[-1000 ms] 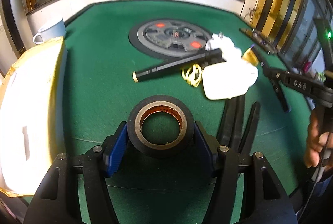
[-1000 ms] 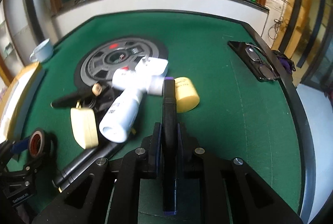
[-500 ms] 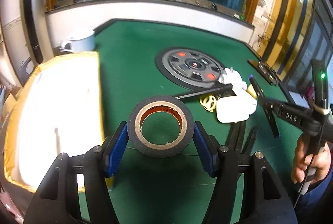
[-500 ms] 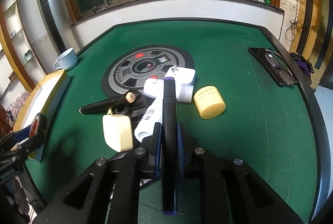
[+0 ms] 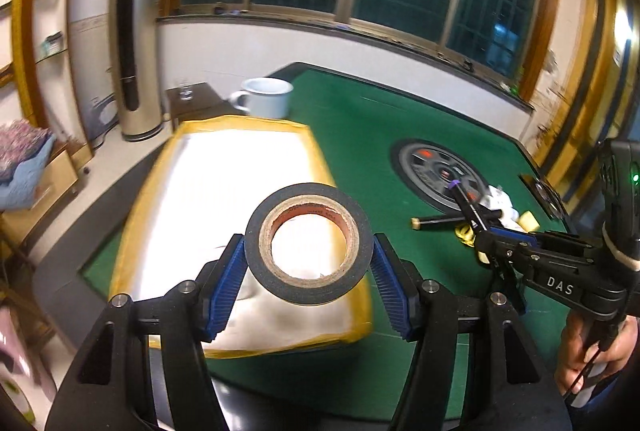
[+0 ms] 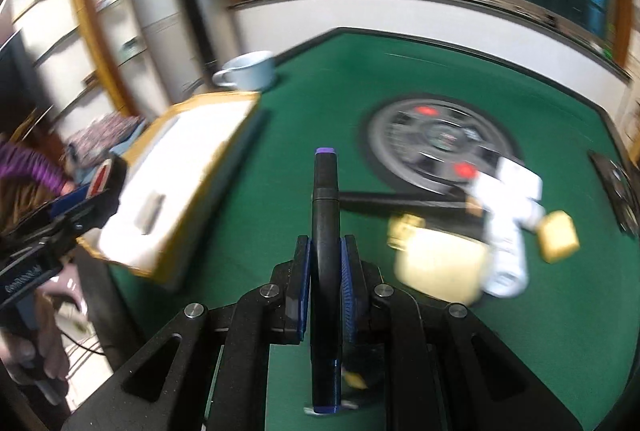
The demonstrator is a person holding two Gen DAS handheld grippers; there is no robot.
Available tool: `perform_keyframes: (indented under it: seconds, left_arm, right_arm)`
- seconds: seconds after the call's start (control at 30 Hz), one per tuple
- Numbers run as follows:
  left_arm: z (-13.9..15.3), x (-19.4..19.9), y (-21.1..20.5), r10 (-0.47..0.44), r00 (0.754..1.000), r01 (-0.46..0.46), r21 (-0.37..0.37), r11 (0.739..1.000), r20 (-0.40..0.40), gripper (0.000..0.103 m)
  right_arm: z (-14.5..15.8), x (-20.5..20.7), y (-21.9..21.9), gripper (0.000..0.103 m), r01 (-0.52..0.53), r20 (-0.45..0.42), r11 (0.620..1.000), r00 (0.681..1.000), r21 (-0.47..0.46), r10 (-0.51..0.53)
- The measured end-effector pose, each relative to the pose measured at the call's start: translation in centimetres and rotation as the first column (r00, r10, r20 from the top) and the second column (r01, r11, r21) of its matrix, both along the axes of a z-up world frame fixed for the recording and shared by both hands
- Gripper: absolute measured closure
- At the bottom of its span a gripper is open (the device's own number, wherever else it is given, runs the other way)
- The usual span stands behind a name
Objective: Organize rigid objects
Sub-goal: 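Carry the tape roll and the marker over the white tray with both tools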
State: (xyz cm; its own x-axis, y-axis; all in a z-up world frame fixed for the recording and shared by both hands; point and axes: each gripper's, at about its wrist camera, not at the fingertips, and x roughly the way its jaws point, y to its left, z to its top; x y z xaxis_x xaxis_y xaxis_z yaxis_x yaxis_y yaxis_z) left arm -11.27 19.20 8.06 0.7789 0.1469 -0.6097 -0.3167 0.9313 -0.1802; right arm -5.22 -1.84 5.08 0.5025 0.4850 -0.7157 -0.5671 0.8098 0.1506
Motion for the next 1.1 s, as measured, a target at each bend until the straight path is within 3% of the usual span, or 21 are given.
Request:
perform_keyframes:
  seconds: [0.27, 0.5, 1.1]
  left_arm:
    - [-0.9, -1.6, 4.1, 0.109, 0.994, -0.11, -0.017, 0.994, -0.03, 0.042]
    - [-1.7, -2.7, 6.5, 0.164, 0.985, -0.166, -0.032, 0.986, -0.046, 0.042]
    - [-2.6, -2.2, 7.2, 0.133, 0.99, -0.135, -0.051, 0.989, -0.056, 0.042]
  right_arm:
    - [1.3, -1.1, 9.1, 0.09, -0.184, -0.026, 0.983, 0.982, 0.025, 0.185]
    - [-0.7, -1.7, 15.0, 0.09, -0.276, -0.111, 0.961, 0.954, 0.029, 0.278]
    - [0.1, 0.7, 15.8, 0.09, -0.219, -0.183, 0.973, 0.956, 0.071, 0.229]
